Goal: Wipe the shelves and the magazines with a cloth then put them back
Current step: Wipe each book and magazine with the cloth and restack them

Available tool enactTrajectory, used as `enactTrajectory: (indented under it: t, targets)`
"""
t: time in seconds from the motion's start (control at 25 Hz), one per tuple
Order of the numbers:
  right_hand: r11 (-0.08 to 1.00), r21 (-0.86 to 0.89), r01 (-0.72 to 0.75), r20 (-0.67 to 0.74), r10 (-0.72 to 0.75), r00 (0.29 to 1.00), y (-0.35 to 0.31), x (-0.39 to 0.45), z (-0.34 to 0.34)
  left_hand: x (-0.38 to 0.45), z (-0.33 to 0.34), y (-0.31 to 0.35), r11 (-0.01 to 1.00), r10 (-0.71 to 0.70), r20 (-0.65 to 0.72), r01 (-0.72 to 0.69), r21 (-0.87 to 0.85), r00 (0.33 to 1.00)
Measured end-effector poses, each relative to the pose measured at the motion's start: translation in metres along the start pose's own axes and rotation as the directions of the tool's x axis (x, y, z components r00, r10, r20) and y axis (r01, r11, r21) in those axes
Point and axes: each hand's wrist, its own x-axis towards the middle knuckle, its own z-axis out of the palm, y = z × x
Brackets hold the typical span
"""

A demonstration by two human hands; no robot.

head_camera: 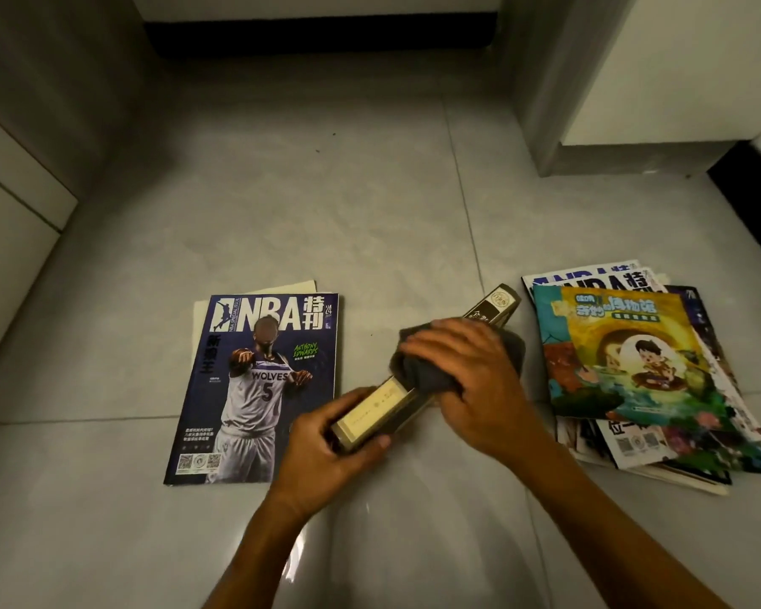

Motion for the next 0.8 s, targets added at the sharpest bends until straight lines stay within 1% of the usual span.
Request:
enactTrajectory:
  t: [0.04, 0.08, 0.12, 0.16, 0.2, 0.24, 0.28, 0.32, 0.36, 0.4, 0.44, 0.48, 0.52, 0.56, 0.6, 0.64, 0.72, 0.76, 0.8]
  targets:
    - [0.993, 0.010, -0.114, -0.067, 0.114, 0.991, 0.021, 0.005, -0.013, 0.003, -0.009, 0.015, 1.000, 0.003, 0.085, -0.001, -0.022, 0.996]
    - [0.977, 0.055, -0.204, -0.119, 0.209, 0.971, 0.037, 0.009, -0.023, 0.010, -0.013, 0.029, 0.998, 0.010, 0.154, -0.019, 0.054, 0.988]
    - [0.955, 0.136, -0.265, -0.148, 0.284, 0.947, 0.047, 0.011, -0.030, 0.019, -0.012, 0.044, 0.972, 0.008, 0.212, -0.057, 0.226, 0.977]
    - [0.925, 0.247, -0.288, -0.160, 0.332, 0.930, 0.051, 0.013, -0.032, 0.030, -0.005, 0.059, 0.899, -0.004, 0.258, -0.109, 0.425, 0.966]
    - [0.879, 0.361, -0.313, -0.164, 0.390, 0.906, 0.048, 0.018, -0.032, 0.042, 0.010, 0.072, 0.778, -0.010, 0.280, -0.168, 0.606, 0.960]
    - [0.804, 0.482, -0.348, -0.162, 0.472, 0.866, 0.045, 0.019, -0.030, 0.055, 0.029, 0.082, 0.663, 0.005, 0.260, -0.198, 0.722, 0.966]
    - [0.699, 0.595, -0.396, -0.156, 0.584, 0.797, 0.041, 0.019, -0.027, 0.067, 0.049, 0.086, 0.599, 0.030, 0.204, -0.181, 0.780, 0.979]
    - [0.559, 0.710, -0.428, -0.126, 0.700, 0.703, 0.039, 0.015, -0.023, 0.078, 0.068, 0.089, 0.578, 0.028, 0.138, -0.129, 0.806, 0.990]
    - [0.409, 0.786, -0.464, -0.072, 0.805, 0.589, 0.039, 0.009, -0.020, 0.086, 0.081, 0.090, 0.592, 0.017, 0.086, -0.079, 0.802, 0.996]
    - [0.299, 0.819, -0.490, -0.019, 0.868, 0.497, 0.041, 0.001, -0.019, 0.089, 0.089, 0.090, 0.624, 0.017, 0.060, -0.057, 0.779, 0.998]
    - [0.258, 0.804, -0.535, 0.006, 0.898, 0.441, 0.041, -0.005, -0.023, 0.087, 0.091, 0.088, 0.659, 0.023, 0.062, -0.062, 0.749, 0.998]
    - [0.253, 0.795, -0.551, 0.011, 0.902, 0.431, 0.039, -0.009, -0.028, 0.081, 0.087, 0.084, 0.681, 0.046, 0.073, -0.085, 0.727, 0.996]
    - [0.282, 0.789, -0.546, -0.003, 0.891, 0.455, 0.035, -0.011, -0.035, 0.073, 0.079, 0.083, 0.702, 0.104, 0.085, -0.133, 0.700, 0.991]
    - [0.332, 0.787, -0.520, -0.035, 0.866, 0.500, 0.029, -0.011, -0.040, 0.067, 0.071, 0.083, 0.728, 0.178, 0.089, -0.192, 0.658, 0.980]
    - [0.410, 0.771, -0.487, -0.092, 0.829, 0.551, 0.019, -0.011, -0.047, 0.062, 0.063, 0.083, 0.768, 0.232, 0.084, -0.235, 0.595, 0.969]
    - [0.520, 0.735, -0.434, -0.180, 0.768, 0.615, 0.007, -0.009, -0.054, 0.058, 0.054, 0.083, 0.819, 0.260, 0.074, -0.260, 0.511, 0.963]
    - [0.777, 0.552, -0.301, -0.370, 0.553, 0.747, -0.018, -0.003, -0.064, 0.056, 0.043, 0.086, 0.909, 0.276, 0.040, -0.274, 0.312, 0.960]
    - [0.865, 0.436, -0.249, -0.422, 0.441, 0.792, -0.024, 0.000, -0.065, 0.058, 0.042, 0.088, 0.935, 0.261, 0.023, -0.259, 0.242, 0.965]
    - [0.917, 0.341, -0.208, -0.445, 0.352, 0.823, -0.027, 0.004, -0.065, 0.060, 0.042, 0.090, 0.947, 0.240, 0.008, -0.236, 0.215, 0.971]
